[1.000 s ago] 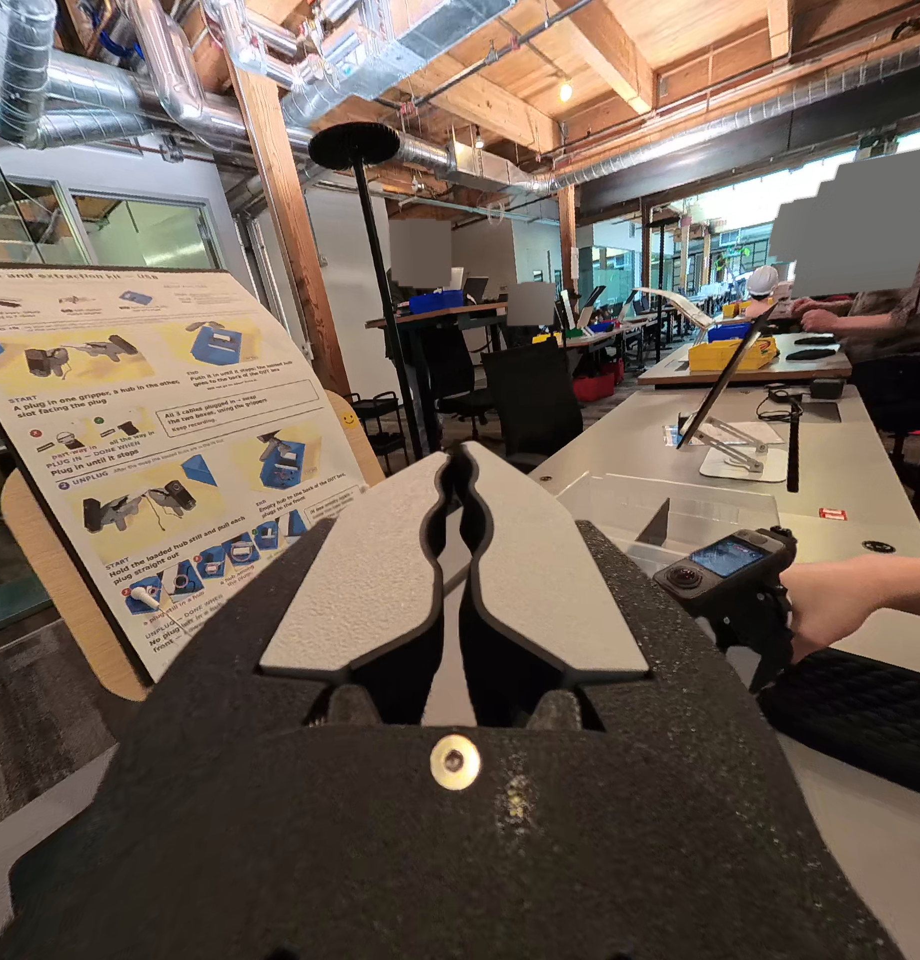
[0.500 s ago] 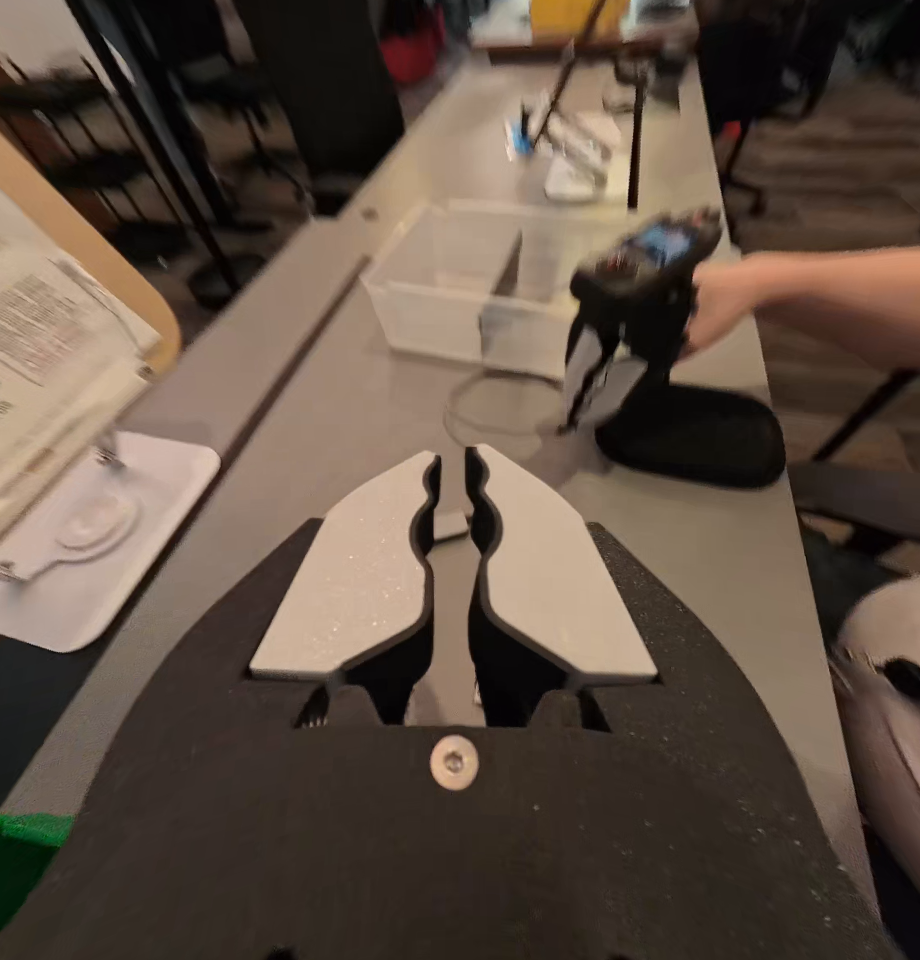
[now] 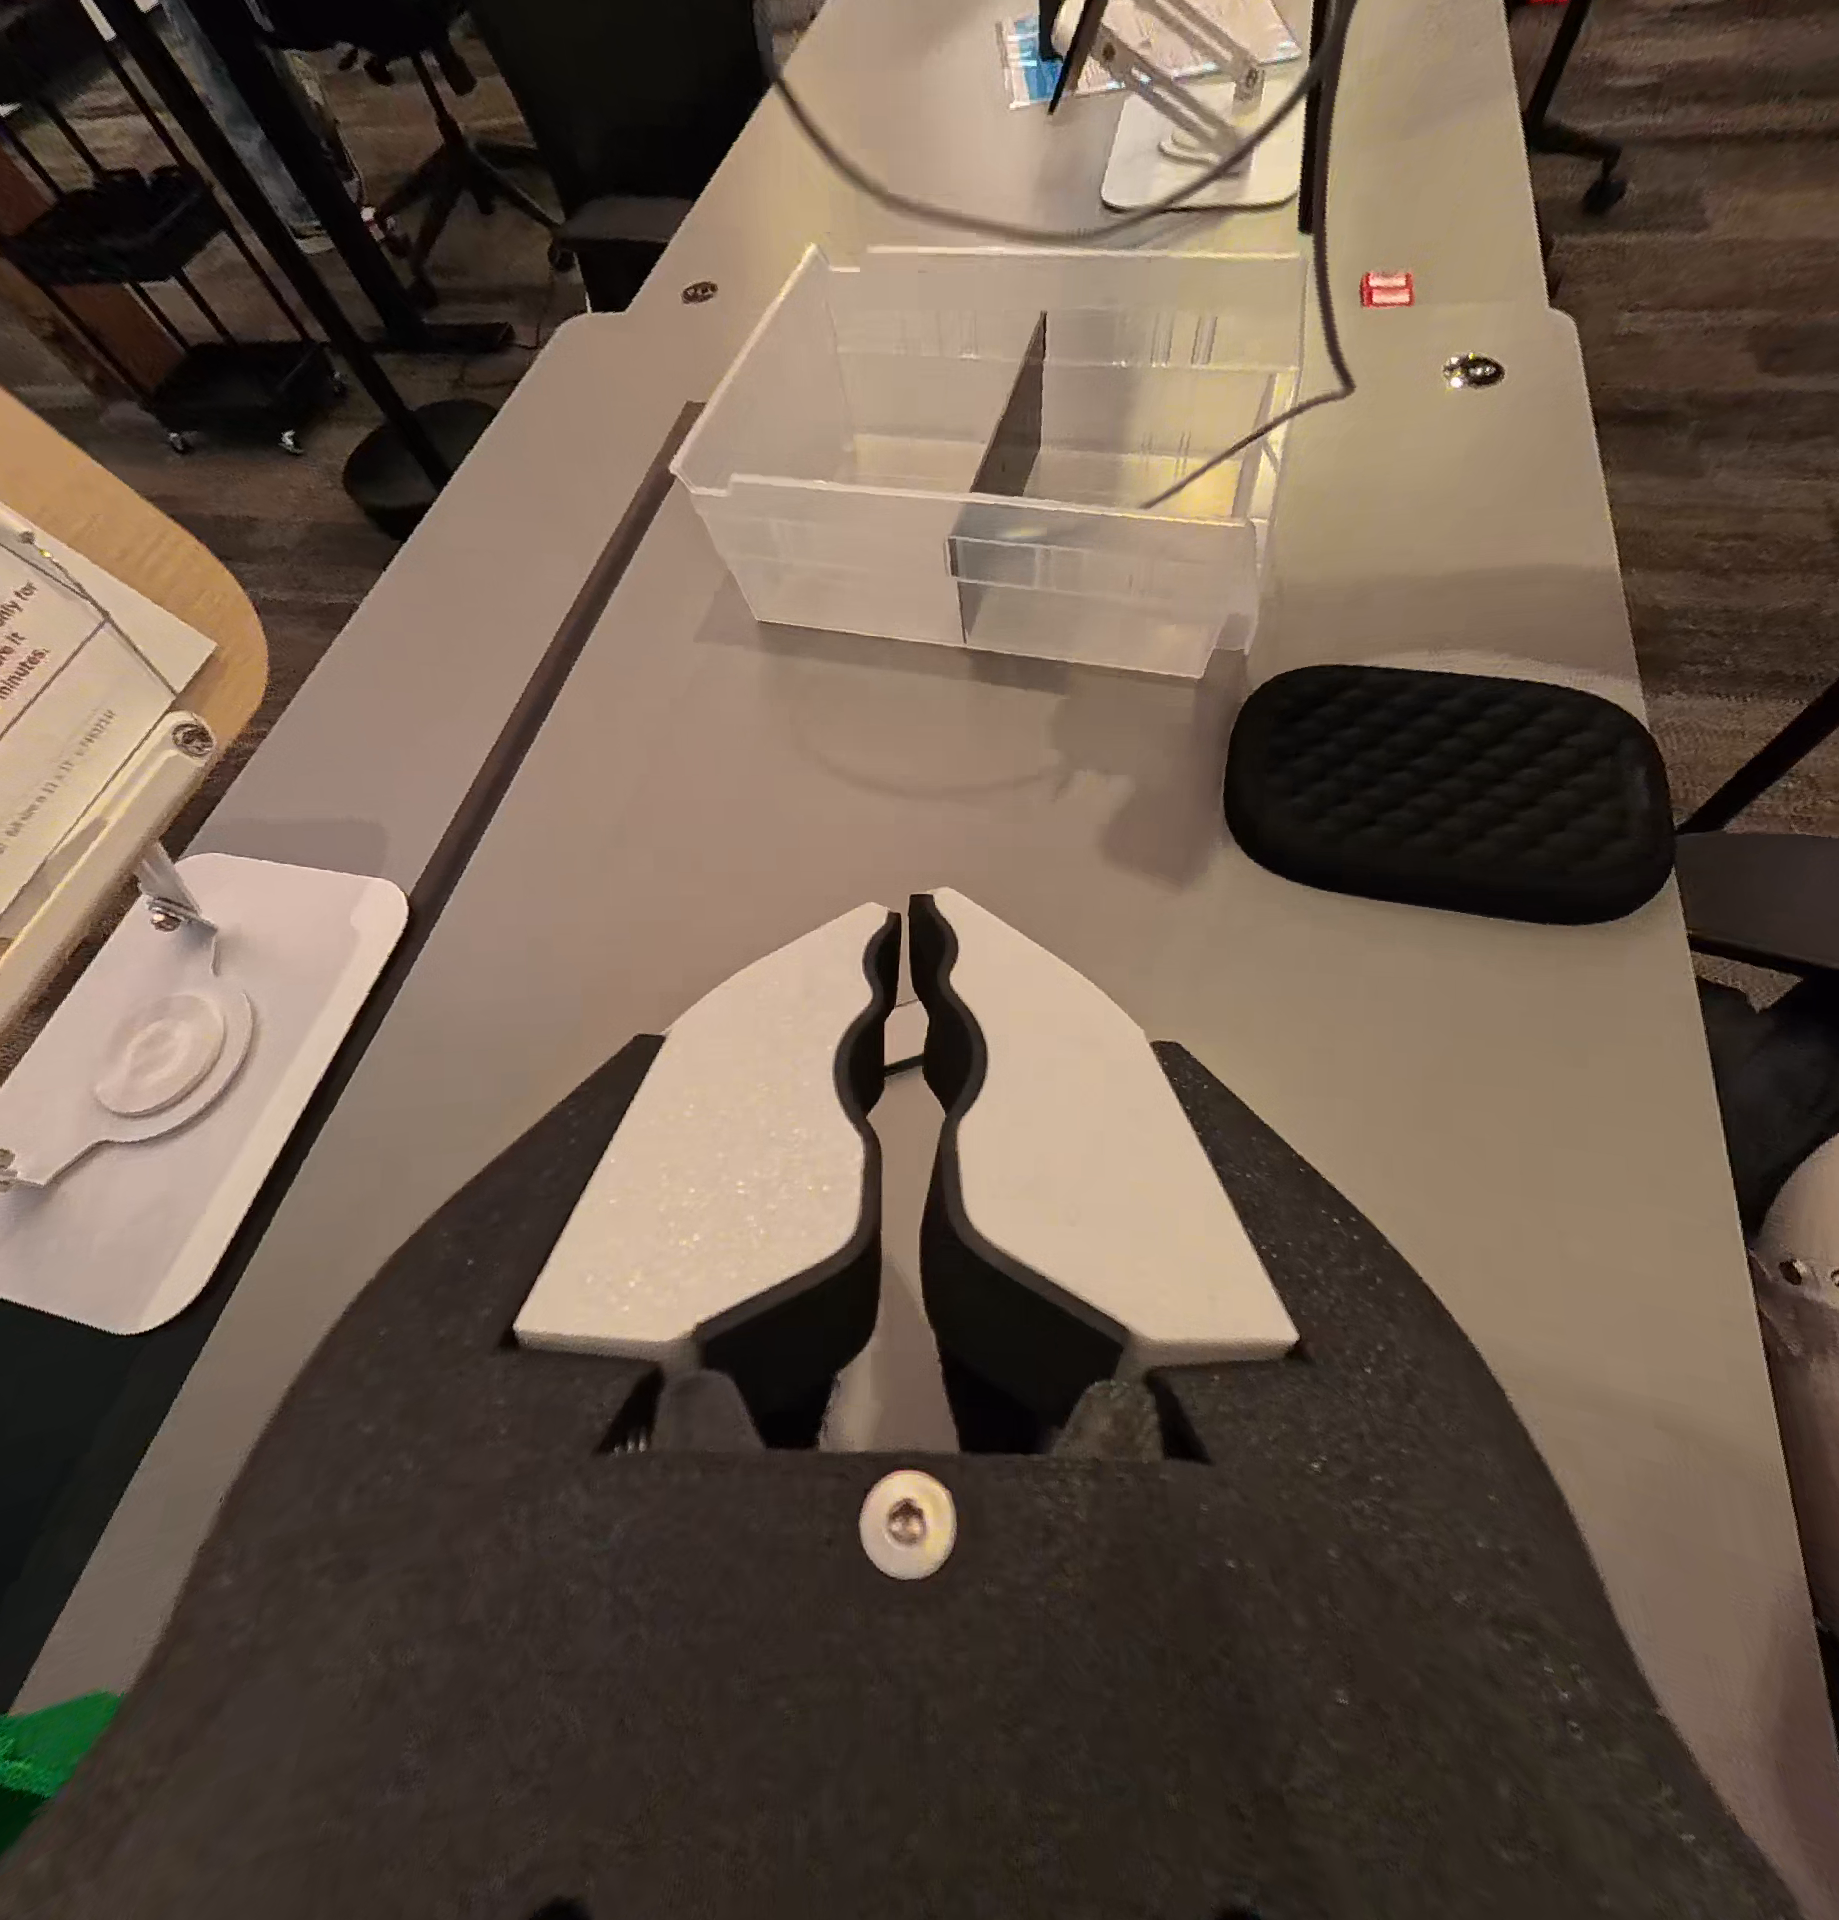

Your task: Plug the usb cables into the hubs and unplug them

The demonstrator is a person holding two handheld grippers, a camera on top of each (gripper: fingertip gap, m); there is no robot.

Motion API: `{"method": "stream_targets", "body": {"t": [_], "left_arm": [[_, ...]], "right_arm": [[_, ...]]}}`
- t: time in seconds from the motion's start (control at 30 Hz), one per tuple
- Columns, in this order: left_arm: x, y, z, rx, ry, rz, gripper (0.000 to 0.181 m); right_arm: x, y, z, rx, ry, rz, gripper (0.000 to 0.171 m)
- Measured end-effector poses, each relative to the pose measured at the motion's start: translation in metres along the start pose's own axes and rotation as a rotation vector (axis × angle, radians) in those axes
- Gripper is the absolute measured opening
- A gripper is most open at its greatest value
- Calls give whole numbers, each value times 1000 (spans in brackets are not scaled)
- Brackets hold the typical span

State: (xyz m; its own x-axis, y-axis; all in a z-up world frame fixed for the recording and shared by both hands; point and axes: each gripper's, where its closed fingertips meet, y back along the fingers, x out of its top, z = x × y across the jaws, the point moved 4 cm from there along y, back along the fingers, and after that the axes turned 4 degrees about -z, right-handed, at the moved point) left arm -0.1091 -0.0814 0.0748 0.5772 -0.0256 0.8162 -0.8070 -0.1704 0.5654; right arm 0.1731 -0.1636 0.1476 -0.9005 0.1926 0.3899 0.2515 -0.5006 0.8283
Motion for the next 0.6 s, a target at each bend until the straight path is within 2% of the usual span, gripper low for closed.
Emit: {"method": "stream_targets", "body": {"t": [0.1, 0.17, 0.3, 0.37, 0.5, 0.6], "left_arm": [[0, 2, -2, 4, 7, 11, 1], [0, 1, -2, 5, 11, 7, 1], [-2, -3, -3, 5, 11, -8, 1], [-3, -6, -4, 5, 12, -18, 0], [-6, -14, -3, -1, 9, -44, 0], [-7, -20, -2, -6, 9, -60, 0]], "right_arm": [[-19, 13, 12, 130, 13, 2, 8], [-39, 10, 12, 243, 3, 6, 8], [-97, -22, 3, 402, -73, -215, 7], [-114, -37, -6, 500, -125, -265, 6], [-140, -69, -2, 512, -104, -392, 6], [-139, -91, 10, 466, -14, -462, 6]]}}
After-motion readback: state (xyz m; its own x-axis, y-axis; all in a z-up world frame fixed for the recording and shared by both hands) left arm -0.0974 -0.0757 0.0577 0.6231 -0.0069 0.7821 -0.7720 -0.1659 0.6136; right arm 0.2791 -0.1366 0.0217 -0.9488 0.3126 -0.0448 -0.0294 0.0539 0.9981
